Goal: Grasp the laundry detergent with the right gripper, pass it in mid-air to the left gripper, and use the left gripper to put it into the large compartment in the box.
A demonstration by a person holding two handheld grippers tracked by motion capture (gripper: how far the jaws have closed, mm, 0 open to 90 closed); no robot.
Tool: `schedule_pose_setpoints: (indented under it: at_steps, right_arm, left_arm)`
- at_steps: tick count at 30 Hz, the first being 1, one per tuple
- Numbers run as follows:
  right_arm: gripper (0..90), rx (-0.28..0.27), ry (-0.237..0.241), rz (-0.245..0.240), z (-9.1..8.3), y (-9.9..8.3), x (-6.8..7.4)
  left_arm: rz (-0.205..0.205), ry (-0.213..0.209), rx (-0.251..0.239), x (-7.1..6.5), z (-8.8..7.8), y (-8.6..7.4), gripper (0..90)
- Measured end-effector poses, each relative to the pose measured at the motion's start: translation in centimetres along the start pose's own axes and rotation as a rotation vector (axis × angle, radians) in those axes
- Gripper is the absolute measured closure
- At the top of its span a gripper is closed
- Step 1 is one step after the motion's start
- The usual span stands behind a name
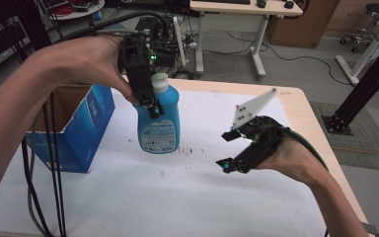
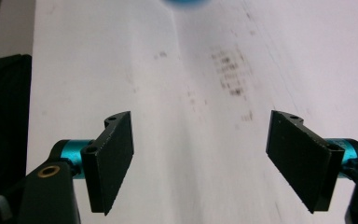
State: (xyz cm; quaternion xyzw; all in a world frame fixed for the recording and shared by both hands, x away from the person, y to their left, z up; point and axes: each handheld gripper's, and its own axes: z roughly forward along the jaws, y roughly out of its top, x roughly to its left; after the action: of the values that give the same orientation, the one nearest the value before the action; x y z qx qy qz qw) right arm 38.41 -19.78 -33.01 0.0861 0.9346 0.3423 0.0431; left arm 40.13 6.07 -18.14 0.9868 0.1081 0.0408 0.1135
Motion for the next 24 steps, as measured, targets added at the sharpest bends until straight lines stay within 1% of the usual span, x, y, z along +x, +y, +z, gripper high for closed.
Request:
schedule_pose_setpoints:
  at_steps: [2,4,5,7,9,10,11,13,14,16,20,24]
  right_arm:
    - [21.6,0.021,-0.020,0.018,-0.8,-0.9,0.0]
    - [11.9,0.044,-0.088,0.039,-1.4,-1.7,-0.1]
    - [12.0,0.056,-0.107,0.056,-1.6,-2.0,-0.1]
    - [12.0,0.072,-0.122,0.074,-1.9,-2.7,-0.2]
    - [12.0,0.097,-0.140,0.083,-2.1,-3.2,-0.2]
    - [12.0,0.110,-0.141,0.086,-2.1,-3.5,-0.2]
    - [12.0,0.127,-0.149,0.090,-2.0,-3.8,-0.2]
    - [12.0,0.153,-0.169,0.100,-1.9,-4.3,-0.3]
    - [12.0,0.165,-0.177,0.109,-1.8,-4.5,-0.3]
    - [12.0,0.181,-0.187,0.118,-1.6,-4.9,-0.4]
    - [12.0,0.190,-0.186,0.127,-1.4,-5.4,-0.5]
    - [12.0,0.201,-0.182,0.144,-1.1,-5.7,-0.6]
  left_arm:
    - [-0.018,0.007,0.014,0.4,-0.9,-0.3,37.8]
    - [-0.045,0.008,0.021,0.9,-1.9,-0.6,37.8]
    - [-0.062,0.006,0.026,1.1,-2.3,-0.8,37.7]
    - [-0.082,0.004,0.037,1.5,-3.3,-1.1,37.8]
    - [-0.105,0.015,0.031,1.8,-4.3,-1.4,37.8]
    - [-0.120,0.021,0.023,1.8,-4.8,-1.6,37.8]
    - [-0.126,0.029,0.017,2.0,-5.3,-1.9,37.8]
    - [-0.151,0.037,-0.001,2.3,-6.2,-2.5,37.8]
    - [-0.170,0.044,-0.012,2.5,-6.6,-2.9,37.8]
    - [-0.205,0.049,-0.013,2.7,-7.2,-3.9,37.8]
    - [-0.283,0.079,-0.036,3.2,-8.6,-6.0,37.9]
    - [-0.350,0.120,-0.025,3.5,-9.7,-7.7,37.9]
